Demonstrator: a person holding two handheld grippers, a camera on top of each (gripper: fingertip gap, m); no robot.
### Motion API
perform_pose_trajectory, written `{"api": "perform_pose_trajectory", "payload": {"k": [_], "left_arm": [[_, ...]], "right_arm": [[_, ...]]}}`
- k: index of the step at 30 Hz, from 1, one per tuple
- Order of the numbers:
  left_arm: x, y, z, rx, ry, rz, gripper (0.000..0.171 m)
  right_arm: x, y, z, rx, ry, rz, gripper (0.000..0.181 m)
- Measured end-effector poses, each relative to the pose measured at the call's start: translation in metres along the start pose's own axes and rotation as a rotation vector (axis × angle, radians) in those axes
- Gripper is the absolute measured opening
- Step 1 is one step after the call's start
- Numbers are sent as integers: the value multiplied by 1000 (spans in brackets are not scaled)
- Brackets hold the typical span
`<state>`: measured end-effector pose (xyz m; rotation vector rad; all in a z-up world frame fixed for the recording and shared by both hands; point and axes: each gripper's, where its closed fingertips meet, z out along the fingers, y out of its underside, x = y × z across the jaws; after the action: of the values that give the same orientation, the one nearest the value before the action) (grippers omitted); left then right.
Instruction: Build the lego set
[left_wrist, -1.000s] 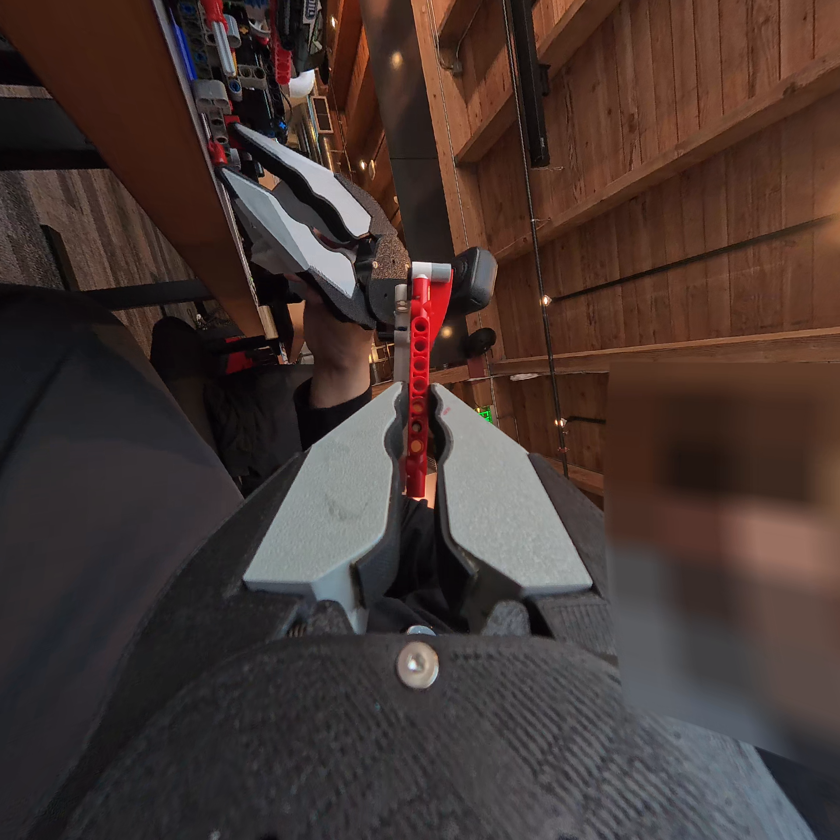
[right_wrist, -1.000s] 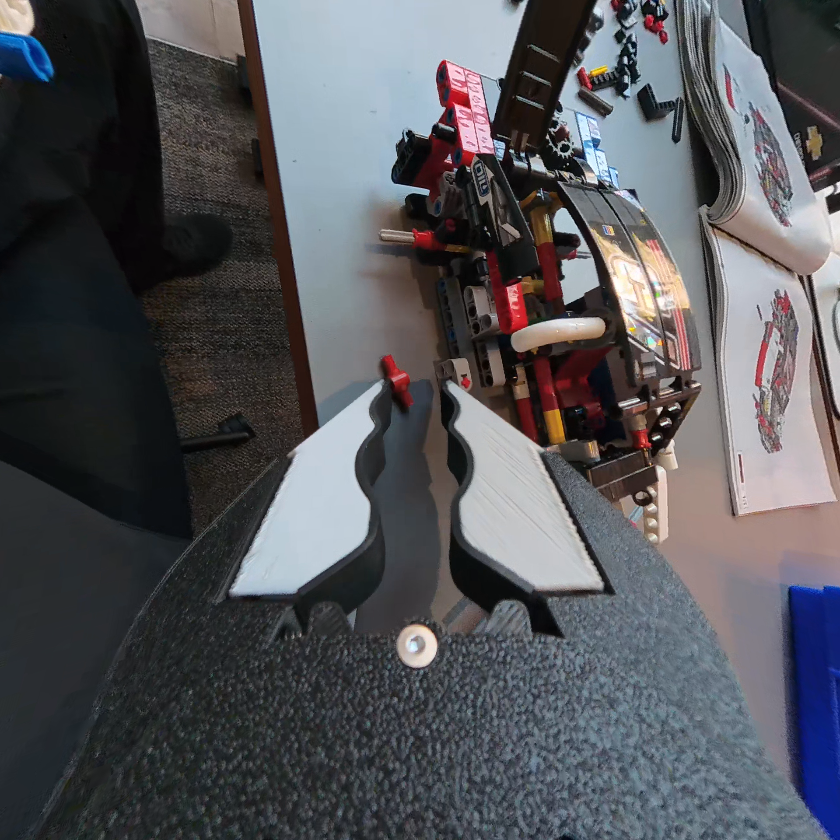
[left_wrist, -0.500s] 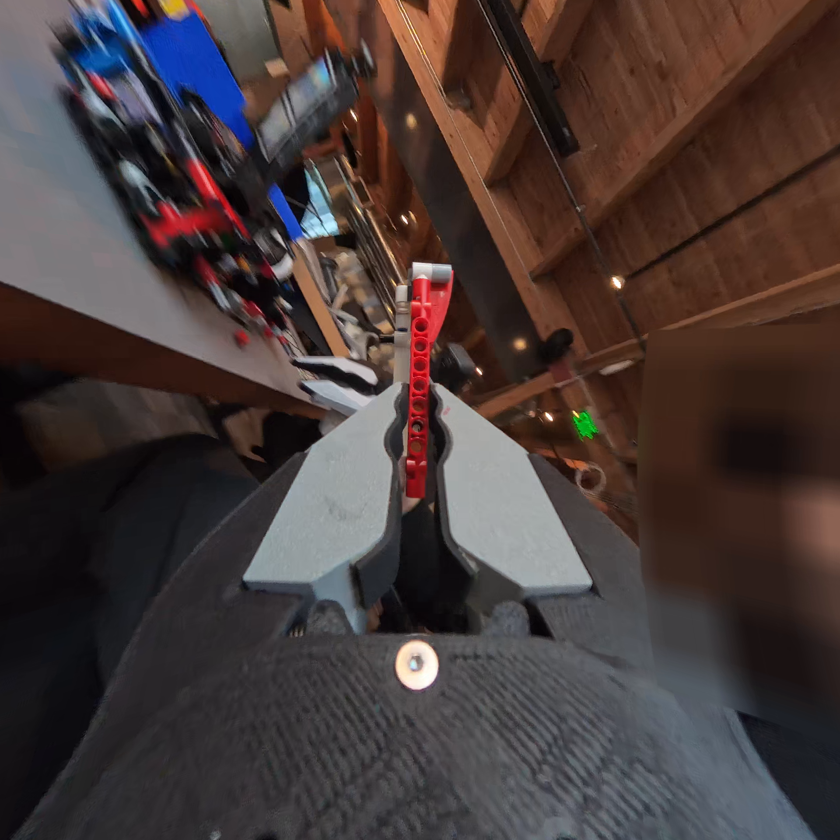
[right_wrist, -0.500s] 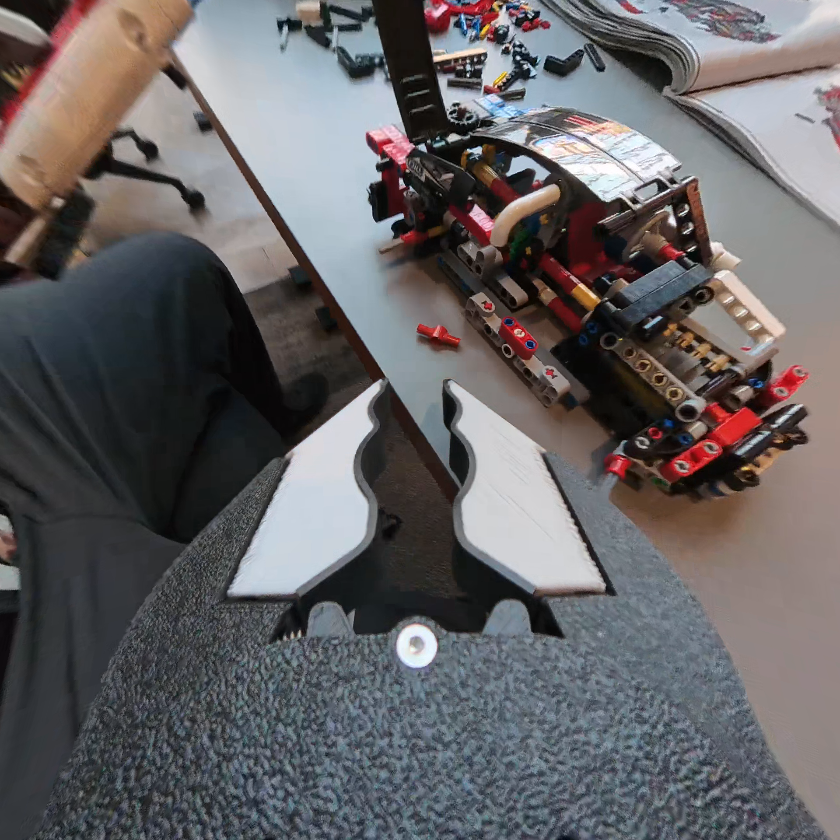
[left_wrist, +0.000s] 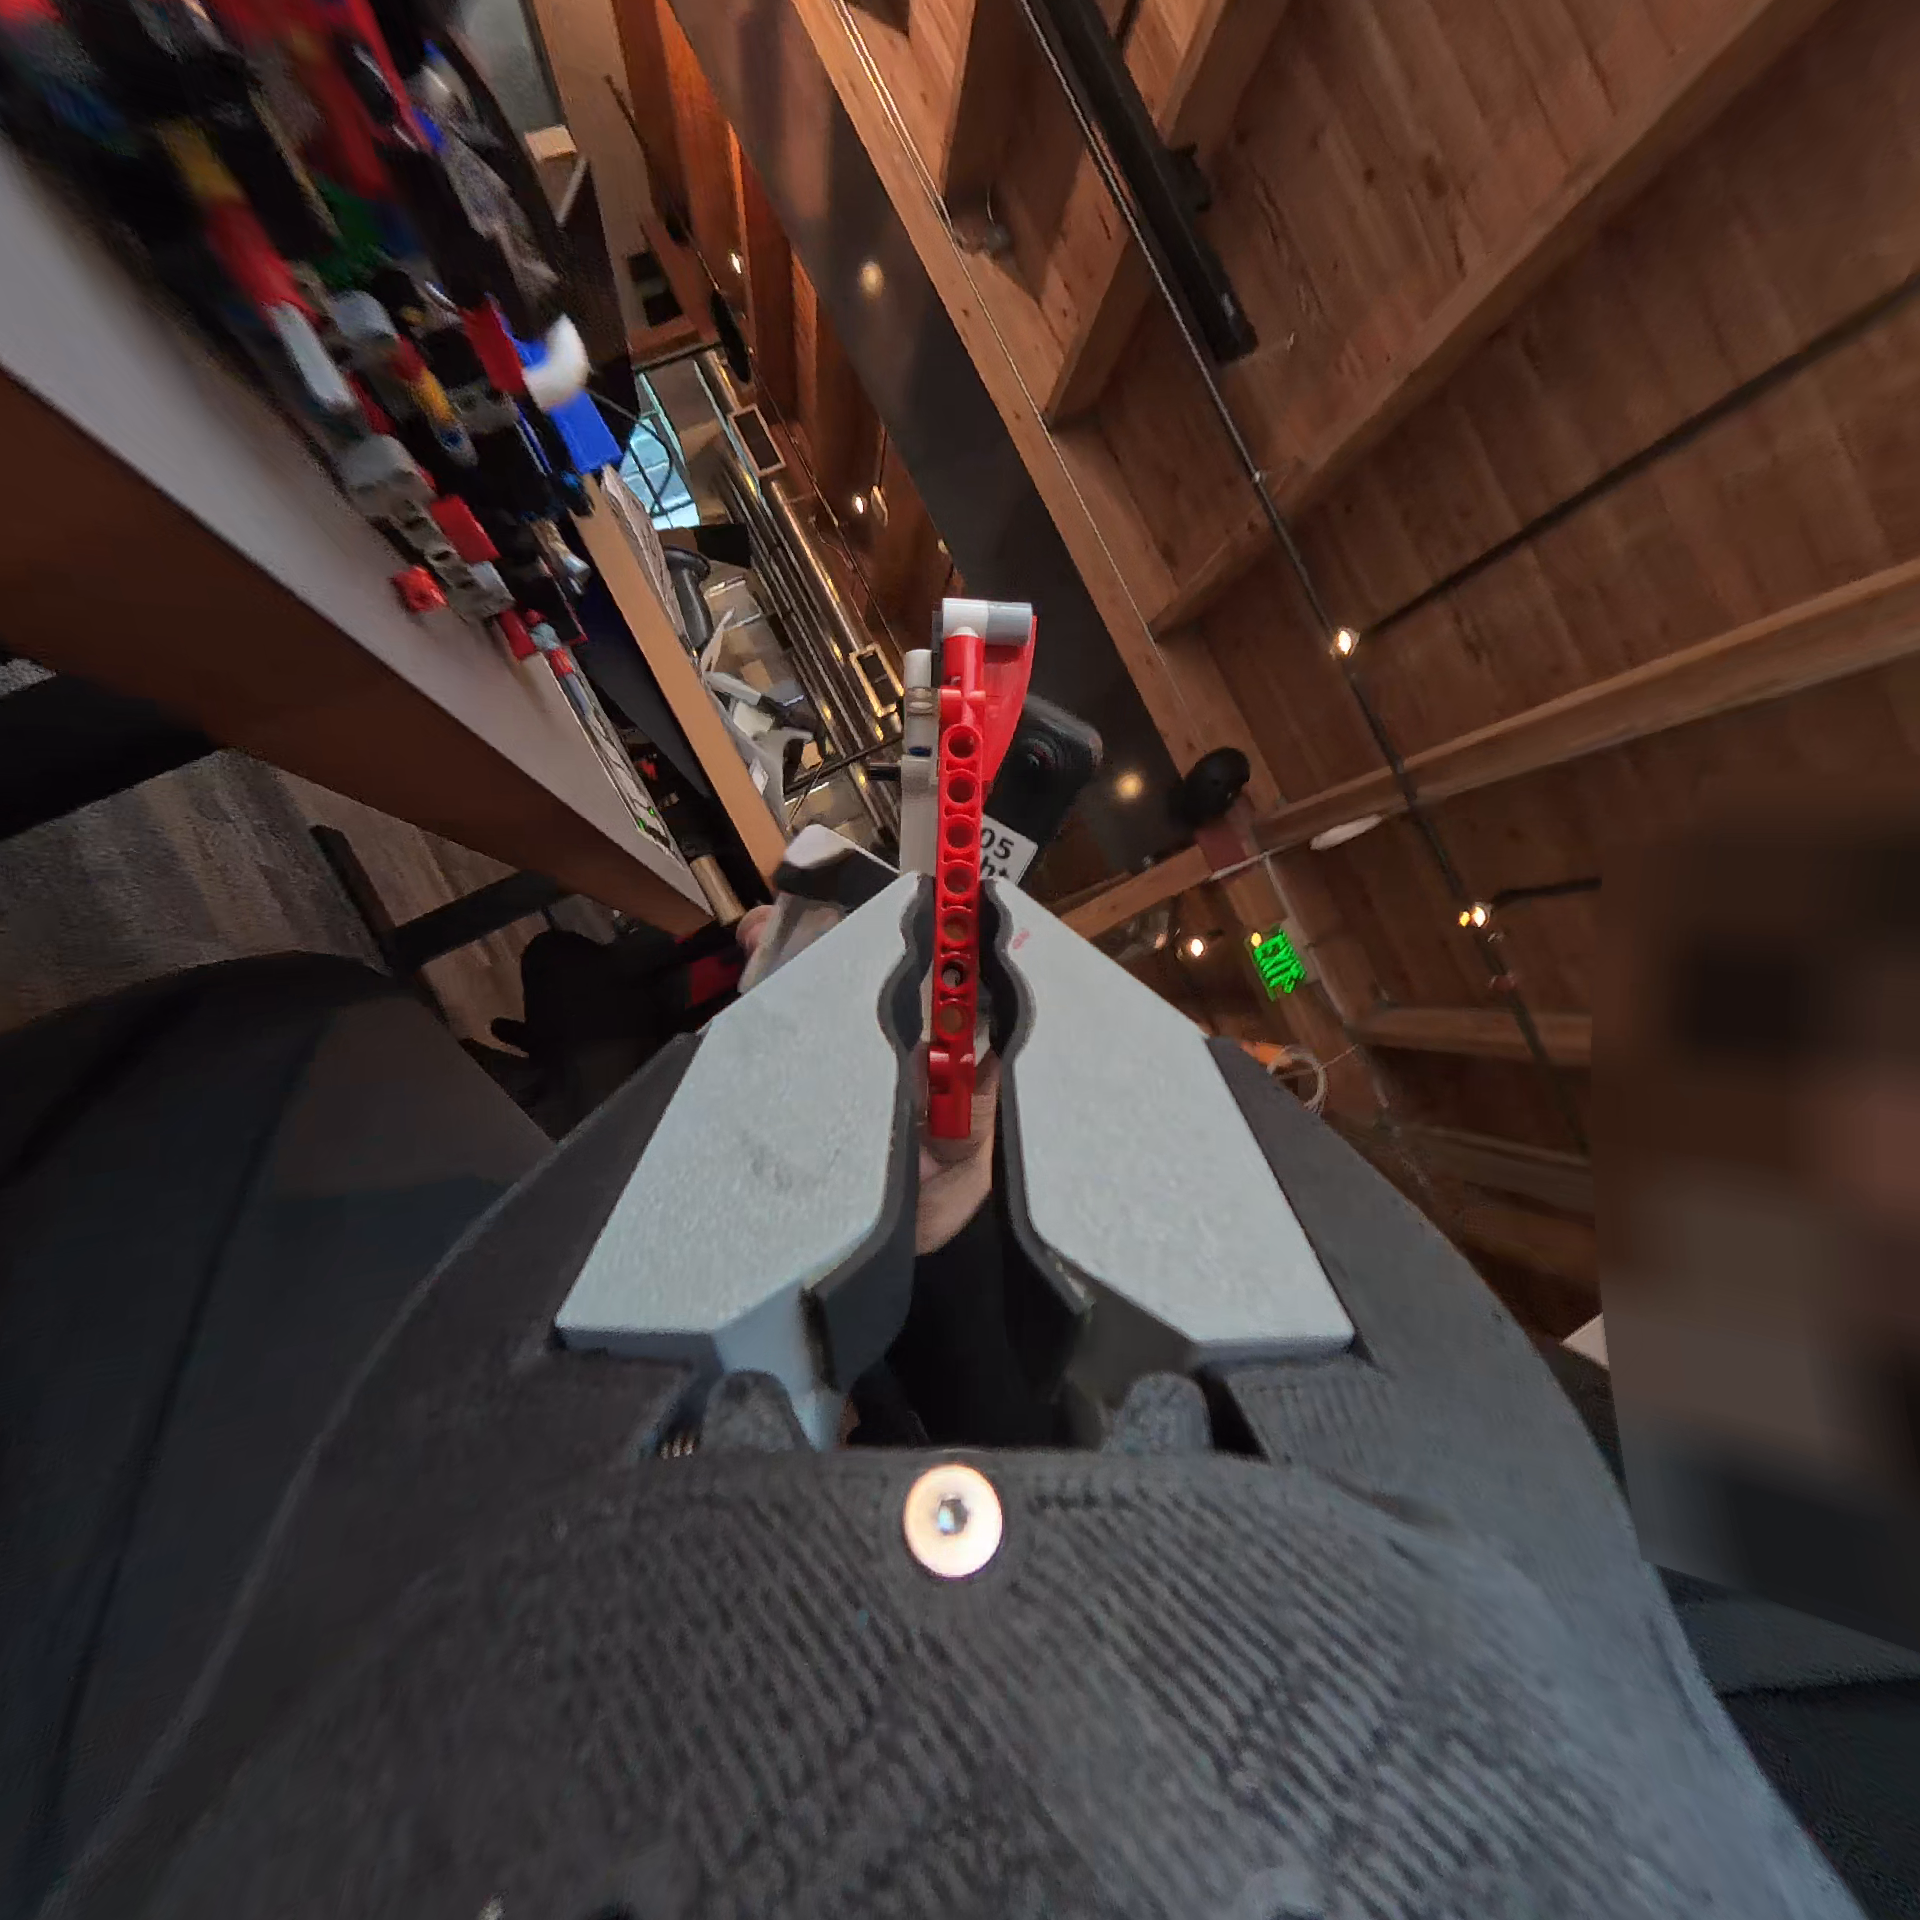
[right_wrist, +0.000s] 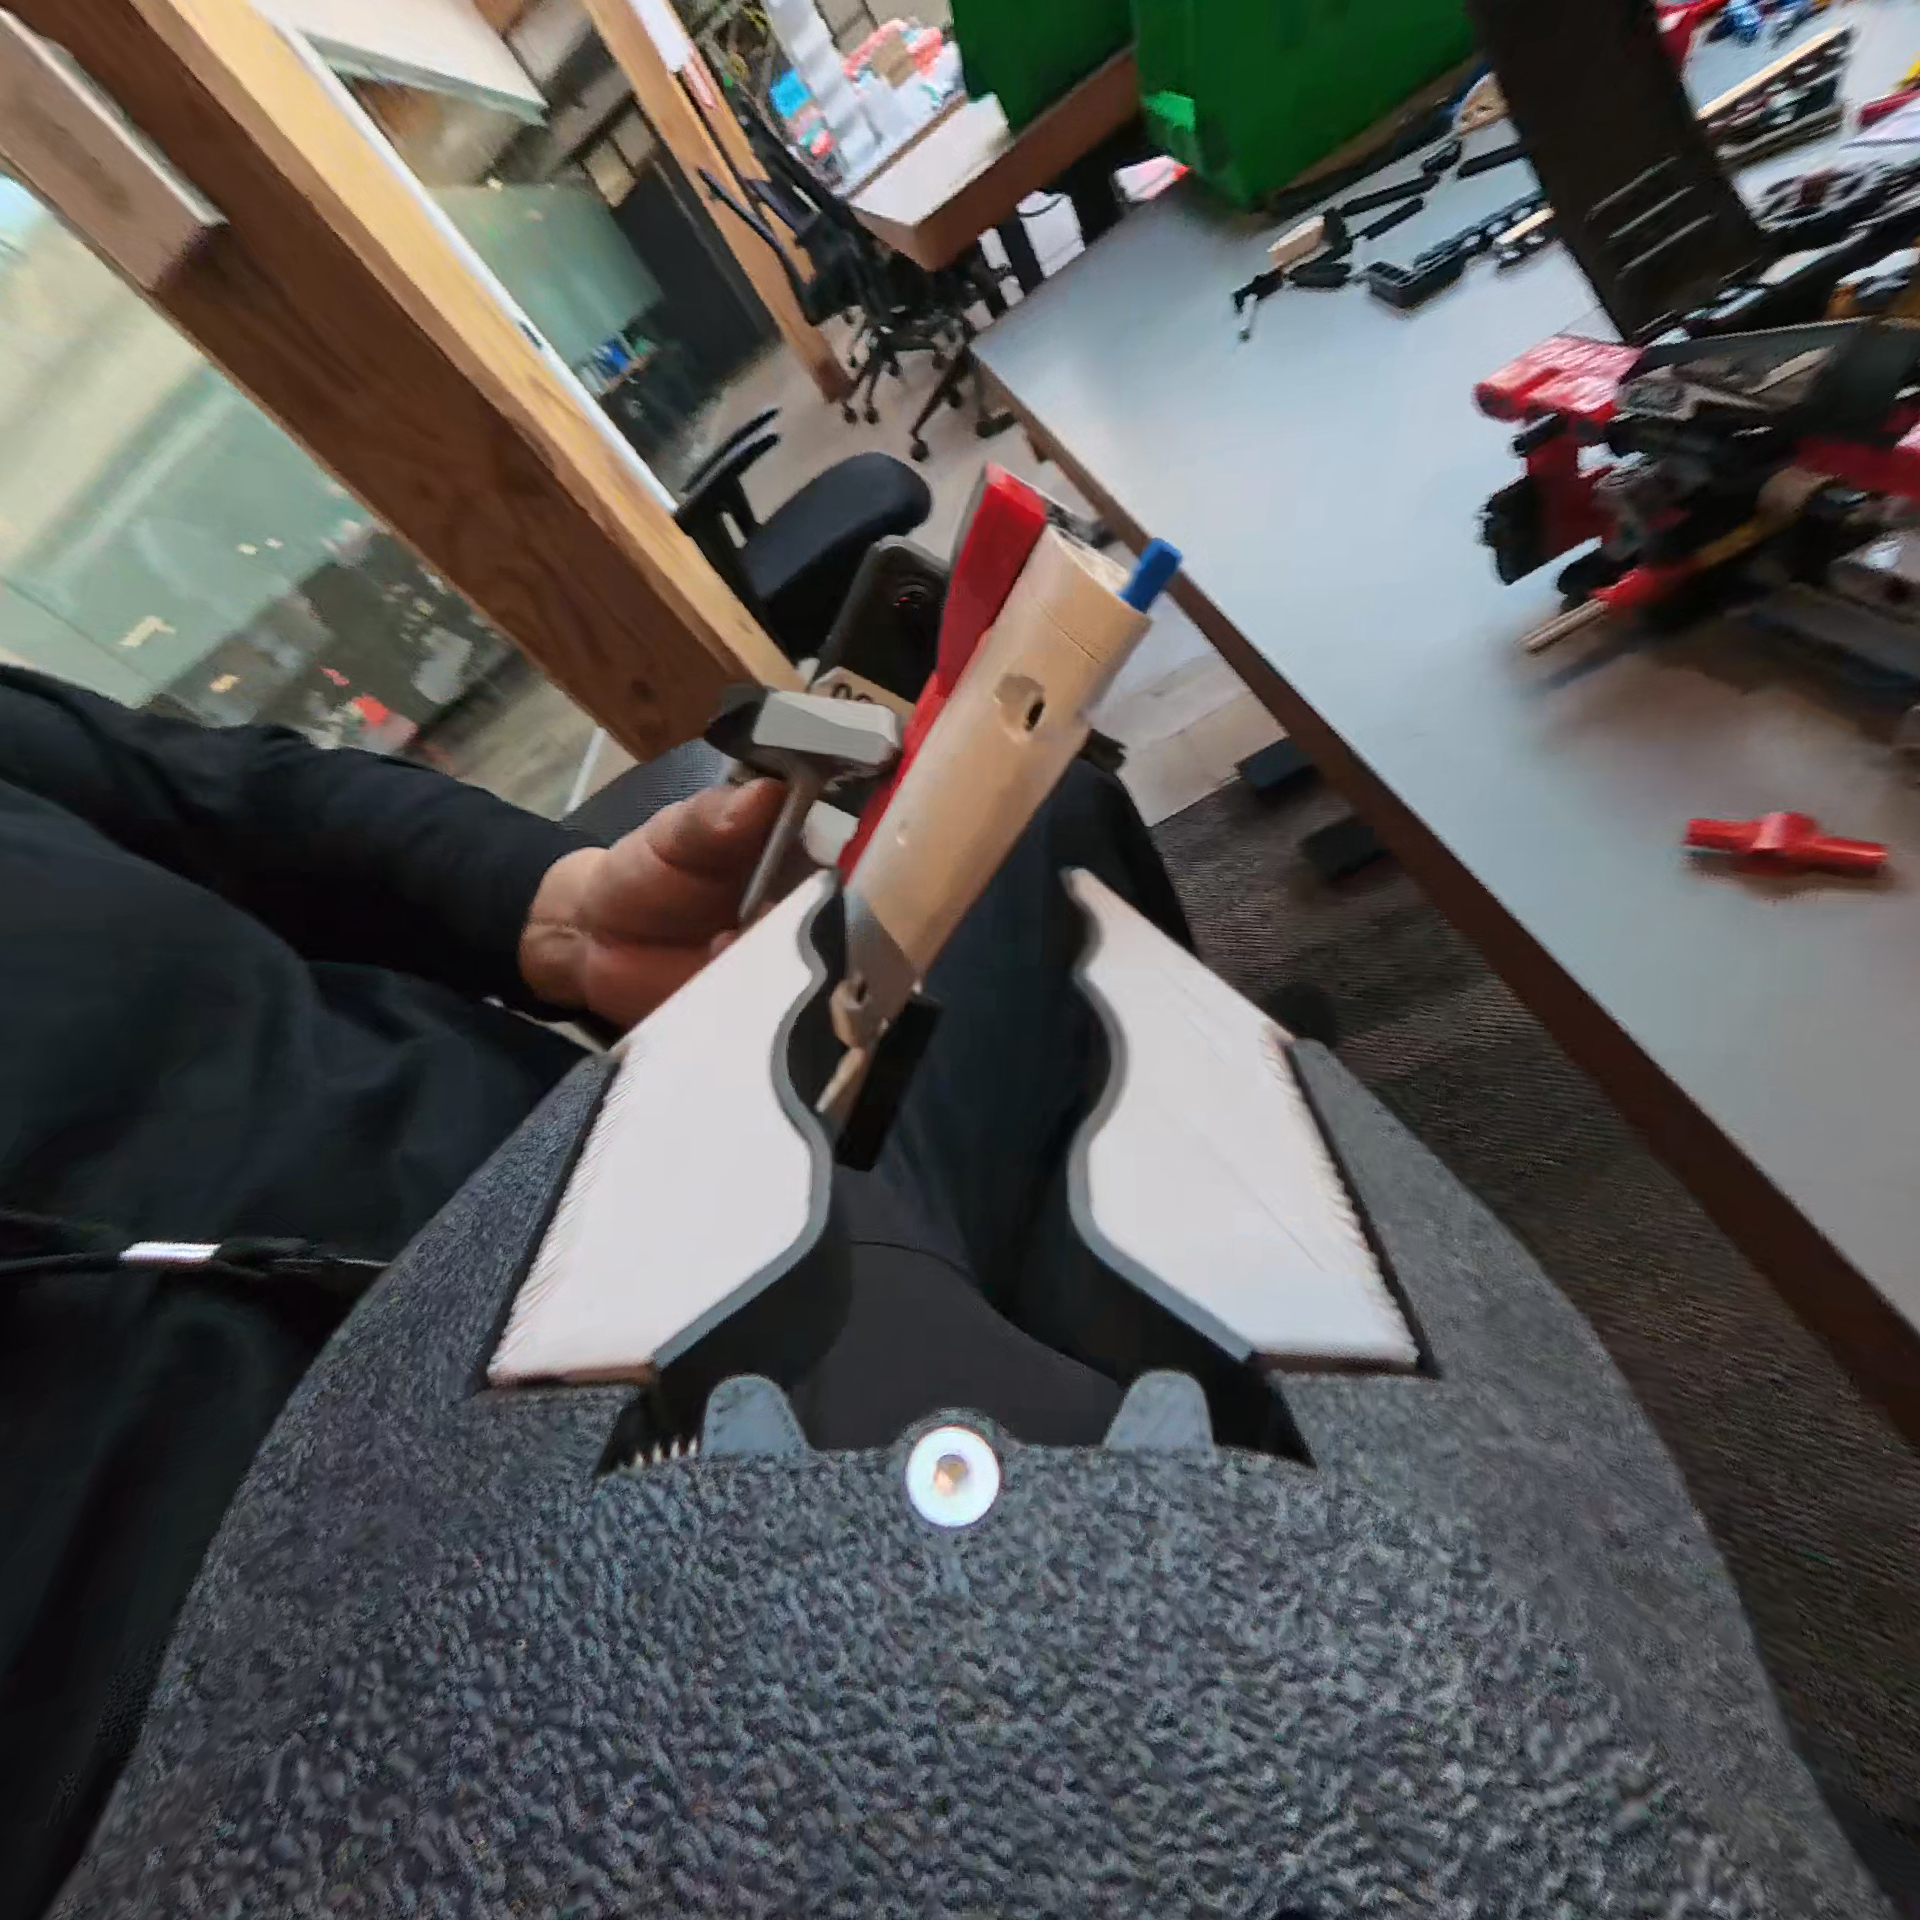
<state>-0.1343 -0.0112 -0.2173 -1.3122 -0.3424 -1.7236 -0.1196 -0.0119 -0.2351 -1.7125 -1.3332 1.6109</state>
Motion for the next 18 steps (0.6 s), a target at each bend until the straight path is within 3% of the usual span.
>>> {"api": "perform_pose_trajectory", "payload": {"k": [1, 6, 9, 11, 13, 15, 18], "left_arm": [[1, 6, 5, -18, -7, 29, 5], [4, 18, 15, -54, -12, 89, 8], [11, 17, 19, -71, 7, 122, 13], [20, 8, 20, -69, 19, 190, 0], [21, 1, 20, -97, -19, 261, 5], [16, -5, 18, -182, -102, 383, 17], [-7, -9, 10, -430, -323, 597, 35]], "right_arm": [[-6, 2, -1, 4, -36, 12, 23], [-21, 1, -18, 63, -117, 103, 7], [-33, -10, -34, 139, -188, 151, 5], [-35, -14, -44, 169, -205, 168, 5], [-33, -16, -55, 179, -199, 191, 5], [-23, -23, -79, 165, -154, 198, 5], [10, -26, -136, 8, -31, 210, 5]]}}
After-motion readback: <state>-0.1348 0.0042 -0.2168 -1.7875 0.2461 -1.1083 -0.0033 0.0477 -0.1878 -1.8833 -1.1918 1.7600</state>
